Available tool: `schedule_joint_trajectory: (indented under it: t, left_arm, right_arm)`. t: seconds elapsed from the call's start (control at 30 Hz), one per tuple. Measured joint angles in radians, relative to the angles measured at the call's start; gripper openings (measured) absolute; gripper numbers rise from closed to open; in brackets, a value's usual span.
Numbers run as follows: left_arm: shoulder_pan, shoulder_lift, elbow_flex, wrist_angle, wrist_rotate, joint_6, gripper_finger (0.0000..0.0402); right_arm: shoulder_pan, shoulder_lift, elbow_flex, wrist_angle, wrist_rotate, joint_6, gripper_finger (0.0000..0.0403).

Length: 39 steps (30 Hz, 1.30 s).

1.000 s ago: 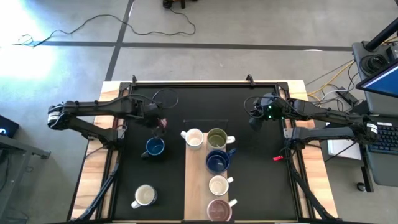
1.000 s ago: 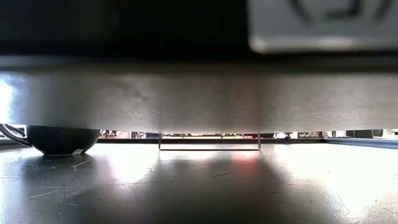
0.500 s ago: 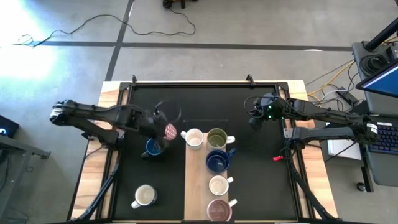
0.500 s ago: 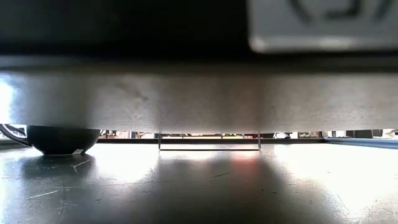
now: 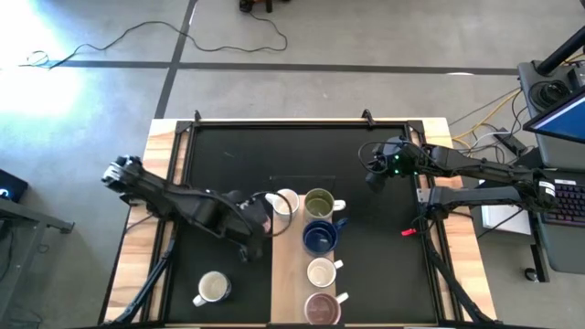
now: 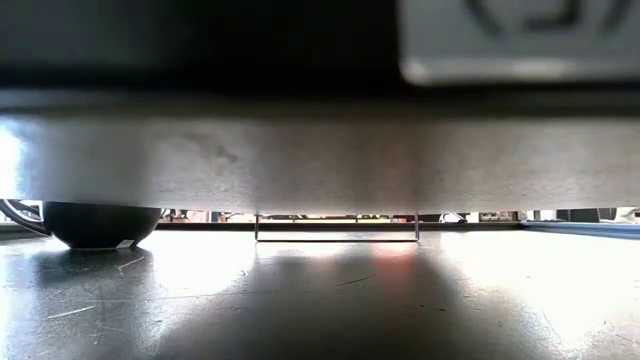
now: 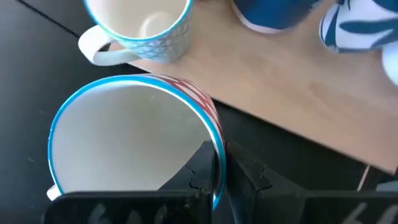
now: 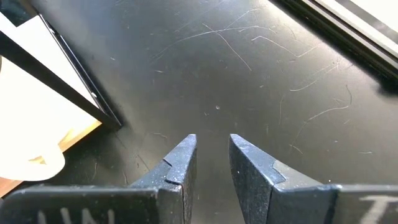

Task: Place coffee mugs
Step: Put the red patterned mug on the shelf

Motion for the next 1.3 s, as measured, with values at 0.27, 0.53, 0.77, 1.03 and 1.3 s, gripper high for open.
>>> schedule_joint_trajectory:
  t: [0.27, 0.53, 0.77, 1.03, 1.3]
  left_arm:
    - [0.000, 0.134, 0.090, 0.000, 0.000, -0.023, 0.0011]
    - [-0.008, 0.270, 0.202, 0.007, 0.002, -0.027, 0.0012]
    - [-0.014, 0.386, 0.324, -0.013, 0.005, -0.014, 0.0012]
    - [-0.013, 0.483, 0.451, -0.070, 0.003, -0.008, 0.0012]
    - [-0.013, 0.521, 0.487, -0.105, 0.022, -0.008, 0.0013]
  right_arm:
    - [0.000, 0.000, 0.000, 0.000, 0.000, 0.000, 0.0084]
    - [0.000, 0.000, 0.000, 0.000, 0.000, 0.000, 0.0084]
    - [0.000, 0.000, 0.000, 0.000, 0.000, 0.000, 0.0084]
    - [0.000, 0.000, 0.000, 0.000, 0.000, 0.000, 0.0084]
    - [0.000, 0.000, 0.000, 0.000, 0.000, 0.000, 0.0084]
